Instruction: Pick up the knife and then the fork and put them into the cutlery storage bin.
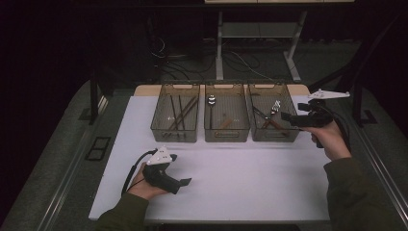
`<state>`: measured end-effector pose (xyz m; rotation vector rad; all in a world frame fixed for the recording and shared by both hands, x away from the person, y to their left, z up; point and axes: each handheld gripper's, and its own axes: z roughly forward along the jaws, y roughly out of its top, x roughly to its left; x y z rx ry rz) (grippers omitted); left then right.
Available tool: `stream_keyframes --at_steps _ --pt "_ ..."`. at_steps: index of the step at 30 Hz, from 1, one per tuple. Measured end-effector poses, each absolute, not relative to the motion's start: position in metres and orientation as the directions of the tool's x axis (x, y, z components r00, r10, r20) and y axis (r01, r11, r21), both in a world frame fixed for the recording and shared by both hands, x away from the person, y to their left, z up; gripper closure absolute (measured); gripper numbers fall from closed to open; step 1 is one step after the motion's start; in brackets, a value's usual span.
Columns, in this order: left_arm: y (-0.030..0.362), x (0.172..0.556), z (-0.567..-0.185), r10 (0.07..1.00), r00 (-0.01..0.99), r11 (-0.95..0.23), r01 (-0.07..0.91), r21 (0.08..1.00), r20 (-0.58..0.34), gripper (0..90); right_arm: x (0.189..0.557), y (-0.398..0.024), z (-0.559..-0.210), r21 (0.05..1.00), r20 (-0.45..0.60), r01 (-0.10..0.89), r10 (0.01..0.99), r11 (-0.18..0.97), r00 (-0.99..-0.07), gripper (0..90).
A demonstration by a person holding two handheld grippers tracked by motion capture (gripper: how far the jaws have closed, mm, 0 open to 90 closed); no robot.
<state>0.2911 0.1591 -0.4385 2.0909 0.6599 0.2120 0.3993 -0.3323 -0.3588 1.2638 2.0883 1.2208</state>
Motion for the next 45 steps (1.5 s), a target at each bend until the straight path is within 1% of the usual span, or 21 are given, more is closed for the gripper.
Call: stream_keyframes --at_steps 15,21,29,37,45 --pt "0.161 0.289 -0.439 0.53 0.84 -0.435 0.385 0.814 -0.115 0.0 0.35 -0.315 -0.375 0.876 0.096 0.441 0.827 0.193 -0.554 13.5" --pt "0.163 0.287 -0.438 0.536 0.836 -0.424 0.391 0.817 -0.122 0.0 0.332 -0.306 -0.39 0.867 0.086 0.444 0.811 0.225 -0.579 13.5" --pt "0.167 0.284 -0.437 0.541 0.832 -0.409 0.39 0.825 -0.124 0.0 0.309 -0.305 -0.404 0.877 0.107 0.434 0.798 0.205 -0.593 13.5" --pt "0.166 0.283 -0.437 0.538 0.833 -0.41 0.389 0.825 -0.125 0.0 0.294 -0.299 -0.417 0.867 0.085 0.43 0.775 0.251 -0.626 13.5" --pt "0.166 0.282 -0.436 0.533 0.836 -0.405 0.385 0.829 -0.128 0.0 0.277 -0.293 -0.427 0.85 0.097 0.449 0.756 0.275 -0.648 13.5"
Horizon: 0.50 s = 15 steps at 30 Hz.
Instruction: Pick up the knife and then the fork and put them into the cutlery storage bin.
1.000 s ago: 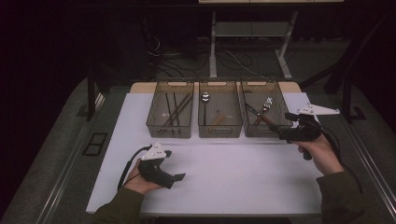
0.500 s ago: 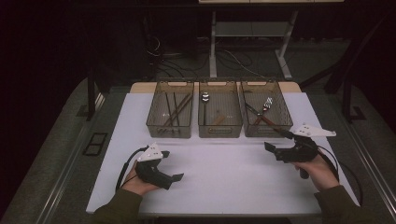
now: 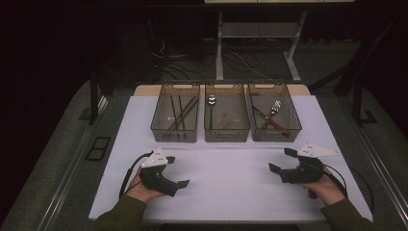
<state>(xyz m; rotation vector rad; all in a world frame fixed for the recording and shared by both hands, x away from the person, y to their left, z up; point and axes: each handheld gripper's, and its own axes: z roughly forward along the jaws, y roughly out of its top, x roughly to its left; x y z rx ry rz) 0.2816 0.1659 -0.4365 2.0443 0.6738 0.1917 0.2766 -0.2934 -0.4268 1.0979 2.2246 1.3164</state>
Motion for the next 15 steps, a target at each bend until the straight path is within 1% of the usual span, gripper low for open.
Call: stream_keyframes --at_steps 7,15 --pt "0.165 0.281 -0.436 0.526 0.841 -0.408 0.382 0.829 -0.129 0.0 0.265 -0.291 -0.438 0.833 0.083 0.454 0.739 0.317 -0.668 13.5" --pt "0.163 0.28 -0.437 0.519 0.845 -0.41 0.38 0.829 -0.131 0.0 0.263 -0.294 -0.445 0.817 0.063 0.458 0.735 0.351 -0.675 13.5"
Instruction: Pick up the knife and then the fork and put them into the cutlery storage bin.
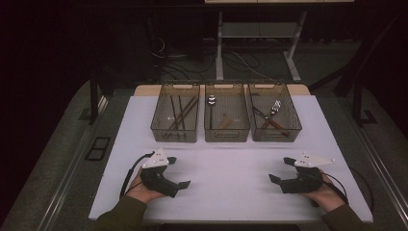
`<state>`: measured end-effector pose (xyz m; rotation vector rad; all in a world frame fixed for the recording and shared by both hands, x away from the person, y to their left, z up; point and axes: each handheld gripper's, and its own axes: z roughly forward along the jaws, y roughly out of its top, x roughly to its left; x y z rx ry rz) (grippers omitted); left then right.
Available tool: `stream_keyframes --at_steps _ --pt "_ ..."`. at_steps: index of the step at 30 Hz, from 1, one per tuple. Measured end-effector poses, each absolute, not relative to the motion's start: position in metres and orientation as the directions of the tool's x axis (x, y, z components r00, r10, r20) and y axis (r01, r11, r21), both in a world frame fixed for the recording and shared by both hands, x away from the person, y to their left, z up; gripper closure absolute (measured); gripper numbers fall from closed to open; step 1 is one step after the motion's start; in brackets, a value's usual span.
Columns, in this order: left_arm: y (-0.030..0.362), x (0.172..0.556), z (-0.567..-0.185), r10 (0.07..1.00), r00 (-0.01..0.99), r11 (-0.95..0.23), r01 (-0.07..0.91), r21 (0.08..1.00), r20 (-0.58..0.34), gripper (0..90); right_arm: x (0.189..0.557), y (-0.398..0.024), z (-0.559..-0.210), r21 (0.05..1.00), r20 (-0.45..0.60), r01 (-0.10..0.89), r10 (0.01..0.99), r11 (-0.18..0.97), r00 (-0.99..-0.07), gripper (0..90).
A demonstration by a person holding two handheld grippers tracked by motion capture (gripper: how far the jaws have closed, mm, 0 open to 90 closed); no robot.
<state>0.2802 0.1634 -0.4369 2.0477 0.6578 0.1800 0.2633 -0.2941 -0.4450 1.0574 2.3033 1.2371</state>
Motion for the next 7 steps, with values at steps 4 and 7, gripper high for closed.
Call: stream_keyframes --at_steps 4,7 --pt "0.1638 0.2806 -0.4369 0.52 0.844 -0.41 0.38 0.829 -0.129 0.0 0.2631 -0.2935 -0.4456 0.815 0.06 0.456 0.731 0.358 -0.68 13.4" --pt "0.1634 0.2807 -0.437 0.52 0.844 -0.409 0.38 0.829 -0.13 0.0 0.2627 -0.2935 -0.4453 0.816 0.058 0.453 0.729 0.359 -0.682 13.5"
